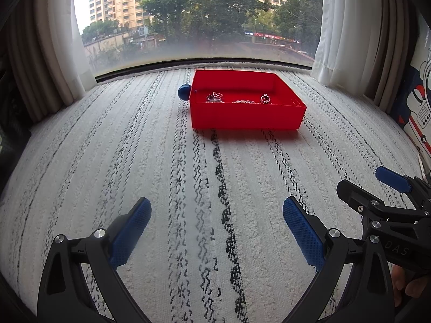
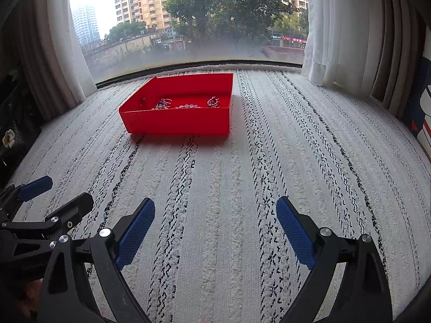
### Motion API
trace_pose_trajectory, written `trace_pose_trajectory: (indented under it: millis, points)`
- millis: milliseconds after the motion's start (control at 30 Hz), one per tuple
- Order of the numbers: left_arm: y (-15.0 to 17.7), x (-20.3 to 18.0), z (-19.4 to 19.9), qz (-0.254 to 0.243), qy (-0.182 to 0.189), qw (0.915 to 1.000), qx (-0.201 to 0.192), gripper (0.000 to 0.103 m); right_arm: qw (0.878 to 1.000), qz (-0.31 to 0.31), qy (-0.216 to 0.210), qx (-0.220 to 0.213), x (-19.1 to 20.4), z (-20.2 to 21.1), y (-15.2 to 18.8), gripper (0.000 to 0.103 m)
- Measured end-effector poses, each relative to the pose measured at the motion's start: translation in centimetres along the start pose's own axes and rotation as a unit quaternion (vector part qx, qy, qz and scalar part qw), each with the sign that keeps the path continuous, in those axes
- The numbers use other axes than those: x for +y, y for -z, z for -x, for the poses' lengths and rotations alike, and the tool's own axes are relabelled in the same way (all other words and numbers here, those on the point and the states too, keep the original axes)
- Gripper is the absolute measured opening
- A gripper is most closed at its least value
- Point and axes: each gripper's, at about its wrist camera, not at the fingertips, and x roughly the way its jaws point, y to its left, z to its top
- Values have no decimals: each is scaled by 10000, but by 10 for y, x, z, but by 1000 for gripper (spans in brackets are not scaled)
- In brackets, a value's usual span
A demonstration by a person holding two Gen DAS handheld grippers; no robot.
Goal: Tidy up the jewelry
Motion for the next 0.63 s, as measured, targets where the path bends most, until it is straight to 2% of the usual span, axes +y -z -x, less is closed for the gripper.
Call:
trace_pose_trajectory:
  millis: [633]
  points:
    - [0,2,0,43,-7,10000,-36,94,10000,17,1,-15,2,2,-1,90]
